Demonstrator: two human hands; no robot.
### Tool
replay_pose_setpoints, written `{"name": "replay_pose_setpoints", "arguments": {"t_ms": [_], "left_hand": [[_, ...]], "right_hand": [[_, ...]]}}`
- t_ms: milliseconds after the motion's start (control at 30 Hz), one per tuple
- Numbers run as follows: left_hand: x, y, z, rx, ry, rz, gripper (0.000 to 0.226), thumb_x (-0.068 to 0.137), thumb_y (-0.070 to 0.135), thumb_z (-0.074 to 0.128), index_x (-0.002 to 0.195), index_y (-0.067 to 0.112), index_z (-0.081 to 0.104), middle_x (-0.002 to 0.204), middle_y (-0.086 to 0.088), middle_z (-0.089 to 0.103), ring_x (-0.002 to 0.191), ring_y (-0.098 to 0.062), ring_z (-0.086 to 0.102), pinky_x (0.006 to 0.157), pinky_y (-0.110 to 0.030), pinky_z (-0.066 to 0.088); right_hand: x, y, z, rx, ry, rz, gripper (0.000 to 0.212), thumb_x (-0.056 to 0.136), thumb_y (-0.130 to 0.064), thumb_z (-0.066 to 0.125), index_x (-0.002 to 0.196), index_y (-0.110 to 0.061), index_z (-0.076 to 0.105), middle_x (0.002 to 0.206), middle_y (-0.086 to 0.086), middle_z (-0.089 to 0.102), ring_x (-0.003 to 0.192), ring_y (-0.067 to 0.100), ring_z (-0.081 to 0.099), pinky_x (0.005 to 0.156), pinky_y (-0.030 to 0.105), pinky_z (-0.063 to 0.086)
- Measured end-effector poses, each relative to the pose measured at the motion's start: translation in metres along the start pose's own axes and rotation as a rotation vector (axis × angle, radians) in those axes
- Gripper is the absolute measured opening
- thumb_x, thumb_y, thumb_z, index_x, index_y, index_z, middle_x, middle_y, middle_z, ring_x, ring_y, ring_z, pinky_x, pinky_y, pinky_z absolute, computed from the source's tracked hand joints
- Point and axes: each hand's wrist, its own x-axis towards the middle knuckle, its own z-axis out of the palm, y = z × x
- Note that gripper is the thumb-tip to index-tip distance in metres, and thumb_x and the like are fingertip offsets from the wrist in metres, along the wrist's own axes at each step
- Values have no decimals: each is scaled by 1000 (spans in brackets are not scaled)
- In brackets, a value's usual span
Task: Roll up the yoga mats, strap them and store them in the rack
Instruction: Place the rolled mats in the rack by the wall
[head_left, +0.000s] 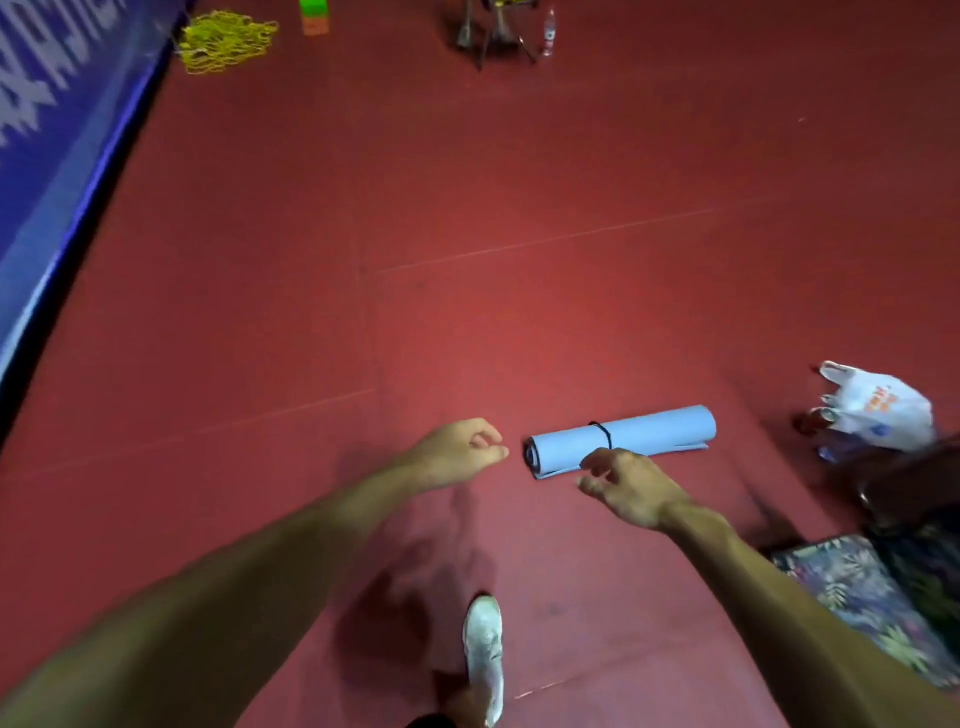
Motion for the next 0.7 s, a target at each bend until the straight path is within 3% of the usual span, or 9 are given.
{"name": "replay_pose_setpoints", "arguments": {"t_ms": [233, 300, 400, 533, 700], "left_hand": [[122, 64, -8, 117, -189, 6, 11, 80, 40, 66, 86, 31, 65, 76, 19, 60, 74, -5, 54, 83, -27, 46], [159, 79, -3, 154, -227, 10, 15, 79, 42, 64, 88, 30, 65, 79, 16, 61, 79, -7, 56, 87, -28, 46], [214, 96, 7, 228, -242, 31, 12, 89, 27, 63, 97, 20, 68, 91, 7, 66, 87, -7, 57, 88, -25, 45], [287, 113, 20, 307, -267, 77, 17, 90, 16, 62, 100, 4, 70, 90, -1, 65, 84, -8, 54, 73, -16, 40], [368, 108, 41, 465, -314, 77, 25, 90, 24, 62, 108, 7, 66, 100, -5, 63, 91, -16, 57, 88, -28, 44]], "right_hand": [[69, 56, -61, 73, 2, 120, 46, 96, -40, 53, 132, -11, 53, 127, 6, 61, 117, 20, 55, 86, 22, 37], [94, 79, -73, 76, -14, 145, 44, 97, -38, 52, 132, -12, 53, 127, 7, 60, 117, 21, 54, 86, 22, 37], [138, 115, -88, 106, -47, 176, 42, 97, -37, 51, 131, -13, 55, 128, 7, 59, 119, 22, 53, 91, 25, 39], [198, 162, -103, 169, -79, 212, 44, 96, -43, 51, 130, -15, 54, 127, 5, 59, 117, 21, 53, 91, 26, 39], [254, 207, -107, 256, -81, 273, 36, 95, -36, 54, 125, -16, 59, 122, 5, 62, 111, 21, 57, 90, 24, 40]]}}
